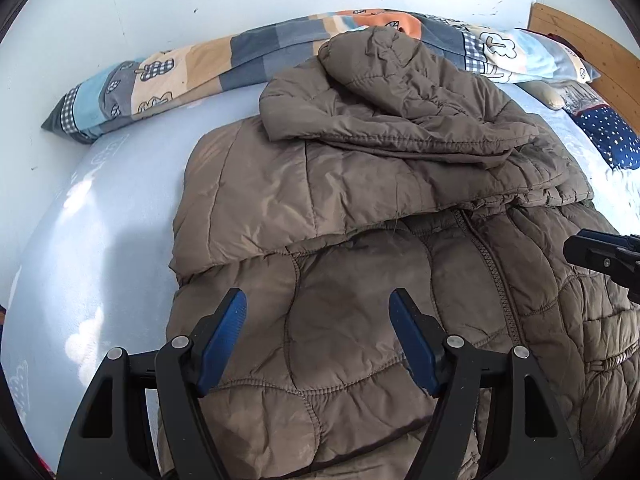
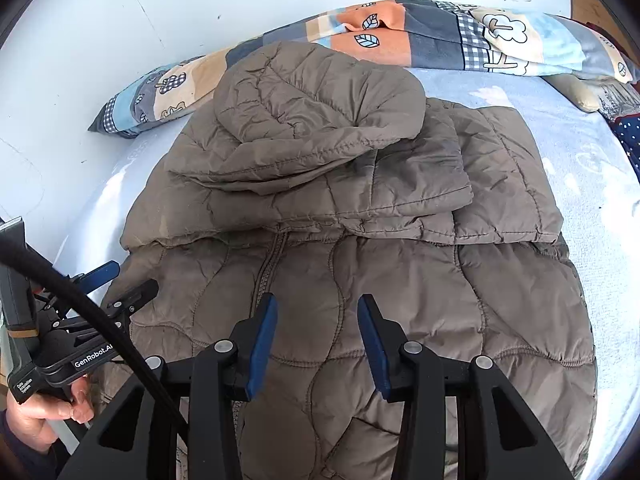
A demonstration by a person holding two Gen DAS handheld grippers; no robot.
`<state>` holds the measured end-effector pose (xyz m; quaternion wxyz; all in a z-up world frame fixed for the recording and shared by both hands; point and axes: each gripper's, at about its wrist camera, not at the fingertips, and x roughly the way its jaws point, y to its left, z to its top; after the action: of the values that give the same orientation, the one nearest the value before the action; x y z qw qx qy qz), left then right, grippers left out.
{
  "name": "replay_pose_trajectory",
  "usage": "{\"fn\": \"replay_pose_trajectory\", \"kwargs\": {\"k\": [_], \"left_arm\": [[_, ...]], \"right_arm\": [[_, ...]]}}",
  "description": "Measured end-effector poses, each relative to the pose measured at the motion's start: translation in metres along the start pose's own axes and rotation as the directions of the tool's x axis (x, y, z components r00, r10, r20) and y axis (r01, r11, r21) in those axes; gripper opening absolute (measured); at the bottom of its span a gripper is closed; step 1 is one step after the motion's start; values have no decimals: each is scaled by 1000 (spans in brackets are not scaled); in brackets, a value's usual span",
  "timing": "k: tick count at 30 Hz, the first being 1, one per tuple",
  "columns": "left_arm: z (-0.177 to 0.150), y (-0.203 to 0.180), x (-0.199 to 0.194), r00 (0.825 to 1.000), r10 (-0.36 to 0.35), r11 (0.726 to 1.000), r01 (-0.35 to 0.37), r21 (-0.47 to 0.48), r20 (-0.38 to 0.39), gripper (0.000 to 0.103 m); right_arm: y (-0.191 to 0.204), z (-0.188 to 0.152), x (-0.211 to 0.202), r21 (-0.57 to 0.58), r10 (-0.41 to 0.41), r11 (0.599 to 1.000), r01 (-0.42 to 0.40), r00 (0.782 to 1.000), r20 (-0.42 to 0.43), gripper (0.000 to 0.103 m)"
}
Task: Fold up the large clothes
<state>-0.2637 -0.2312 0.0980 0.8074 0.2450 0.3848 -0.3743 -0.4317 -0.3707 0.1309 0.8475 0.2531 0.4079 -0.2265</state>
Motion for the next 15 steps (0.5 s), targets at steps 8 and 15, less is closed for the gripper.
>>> {"fn": "replay_pose_trajectory", "kwargs": {"k": [8,15], "left_arm": [[1,-1,-1,1000,7,1000,-7,21,9,73],[-1,-3,-2,1000,10,999,-11,38,15,73]], "right_arm": [[-4,-1,7,18,19,1000,-19,1000,-22,46],[-6,-3,9,25,30,999,-29,999,-28,48]]}}
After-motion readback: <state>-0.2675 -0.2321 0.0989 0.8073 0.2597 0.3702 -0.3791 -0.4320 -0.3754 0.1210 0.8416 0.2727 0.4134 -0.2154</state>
